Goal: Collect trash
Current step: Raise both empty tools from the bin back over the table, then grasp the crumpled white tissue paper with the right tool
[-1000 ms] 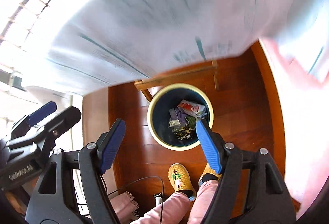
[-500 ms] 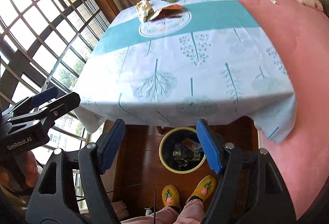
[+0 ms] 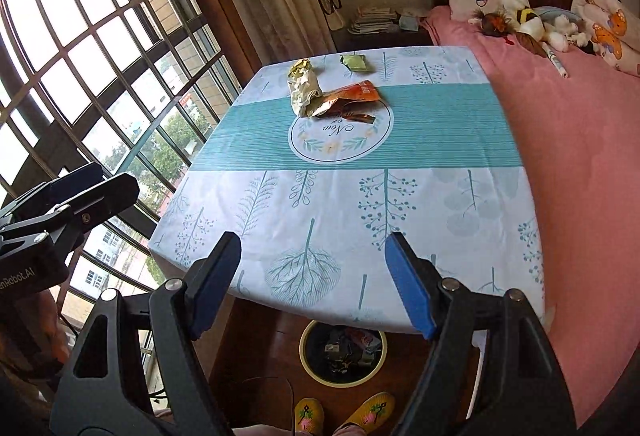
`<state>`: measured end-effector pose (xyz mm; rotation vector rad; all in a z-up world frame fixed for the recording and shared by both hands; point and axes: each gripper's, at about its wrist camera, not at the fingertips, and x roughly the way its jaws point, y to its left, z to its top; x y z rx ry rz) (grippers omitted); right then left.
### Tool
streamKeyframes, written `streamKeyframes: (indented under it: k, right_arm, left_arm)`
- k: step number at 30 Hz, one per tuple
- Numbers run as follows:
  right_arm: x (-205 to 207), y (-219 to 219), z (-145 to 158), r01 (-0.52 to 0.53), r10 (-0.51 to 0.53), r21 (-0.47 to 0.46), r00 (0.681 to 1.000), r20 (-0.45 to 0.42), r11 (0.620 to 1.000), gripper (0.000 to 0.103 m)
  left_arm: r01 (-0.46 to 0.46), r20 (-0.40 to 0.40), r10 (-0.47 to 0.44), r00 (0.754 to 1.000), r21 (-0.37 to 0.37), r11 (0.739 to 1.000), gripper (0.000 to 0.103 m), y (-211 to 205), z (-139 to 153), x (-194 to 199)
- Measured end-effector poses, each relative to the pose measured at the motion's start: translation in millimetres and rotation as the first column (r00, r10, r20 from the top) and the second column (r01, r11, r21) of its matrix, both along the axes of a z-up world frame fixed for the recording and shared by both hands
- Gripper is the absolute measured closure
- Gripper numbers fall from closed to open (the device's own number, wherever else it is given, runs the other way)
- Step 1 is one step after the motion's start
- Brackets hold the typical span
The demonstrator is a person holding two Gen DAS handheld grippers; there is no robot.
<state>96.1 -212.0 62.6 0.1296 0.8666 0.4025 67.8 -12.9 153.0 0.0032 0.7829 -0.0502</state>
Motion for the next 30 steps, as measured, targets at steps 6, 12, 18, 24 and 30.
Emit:
streamKeyframes:
  k: [6,12,18,24,30]
  right_arm:
    - [49.9,9.2,10.2,-0.095,0.095,0.017,0.995,-0.001,0.995,0.032]
    - [103.9,36.2,20.8,-0.139,0.138,0.045,0.990,0.011,0.989,0.034]
    - [169.1,76.9,24.0,-0.135,0.136,0.045,0.991,-0.007,0.990,0.035]
    - [258.0,120.3,23.7,-0.036,0.039,0.057,0.998,-0.050,0.998,0.038]
    - [359.8,168.3,-6.3,0.089,-0.086,0.018,0.989,-0.124,0.996,0.043]
  left_arm:
    - [-0.084,0.030,0.083,0.996,0.056,0.995,0.015,-1.9,24.3,30.5]
    - [-0.128,-0.007,0.129,0.992,0.091,0.988,0.015,20.7,28.6,71.0]
    - [-0.078,-0.075,0.086,0.993,0.104,0.992,0.015,61.8,23.5,137.6]
    - [0.025,-0.097,-0.008,0.995,0.176,0.984,0.015,112.5,29.3,220.2]
    - [0.170,-0.129,-0.144,0.981,0.223,0.960,0.015,161.6,22.5,329.6]
